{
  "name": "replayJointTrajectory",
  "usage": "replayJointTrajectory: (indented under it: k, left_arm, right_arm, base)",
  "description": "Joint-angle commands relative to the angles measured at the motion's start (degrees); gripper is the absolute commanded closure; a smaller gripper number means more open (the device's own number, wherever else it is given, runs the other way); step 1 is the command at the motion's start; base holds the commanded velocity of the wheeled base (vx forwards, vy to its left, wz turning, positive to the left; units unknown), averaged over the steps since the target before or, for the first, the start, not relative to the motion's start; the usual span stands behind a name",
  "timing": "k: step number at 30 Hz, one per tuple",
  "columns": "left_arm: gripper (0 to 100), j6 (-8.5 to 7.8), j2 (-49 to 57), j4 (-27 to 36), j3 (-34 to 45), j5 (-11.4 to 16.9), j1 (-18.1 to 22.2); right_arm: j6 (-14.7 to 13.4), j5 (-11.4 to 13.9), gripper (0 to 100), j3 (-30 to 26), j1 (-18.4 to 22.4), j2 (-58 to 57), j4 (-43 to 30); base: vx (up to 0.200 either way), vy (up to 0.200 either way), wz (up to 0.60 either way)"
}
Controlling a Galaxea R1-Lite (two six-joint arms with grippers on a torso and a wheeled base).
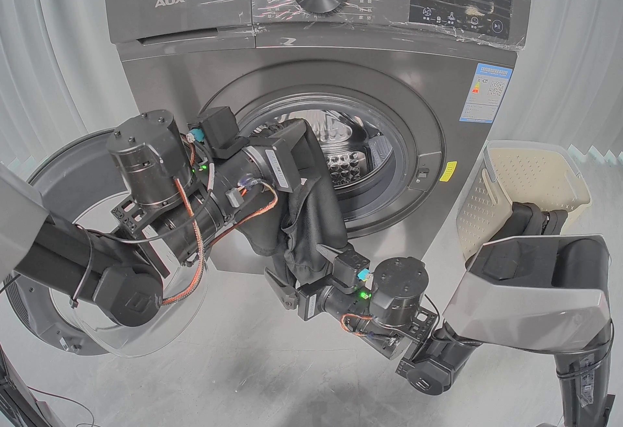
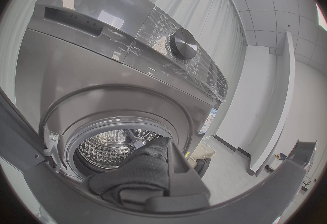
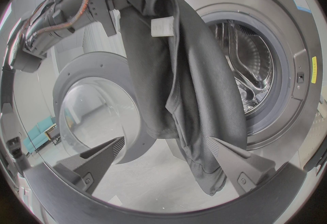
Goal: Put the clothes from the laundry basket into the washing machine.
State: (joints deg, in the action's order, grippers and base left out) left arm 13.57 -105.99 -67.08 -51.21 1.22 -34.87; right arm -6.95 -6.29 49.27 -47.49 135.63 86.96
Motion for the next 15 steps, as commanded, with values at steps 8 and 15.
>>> replayJointTrajectory:
  k: [8, 15]
  left_arm:
    - [100, 0.05, 0.52, -0.33, 1.03, 0.01, -0.03]
    - [100, 0.05, 0.43, -0.42, 1.12, 0.01, -0.12]
  right_arm:
    - [2.20, 0.58, 0, 8.65, 6.19, 7.10, -0.38]
    - [2.20, 0.58, 0, 11.02, 7.42, 7.72, -0.56]
  base:
    - [0.000, 0.000, 0.00]
    - [0.000, 0.000, 0.00]
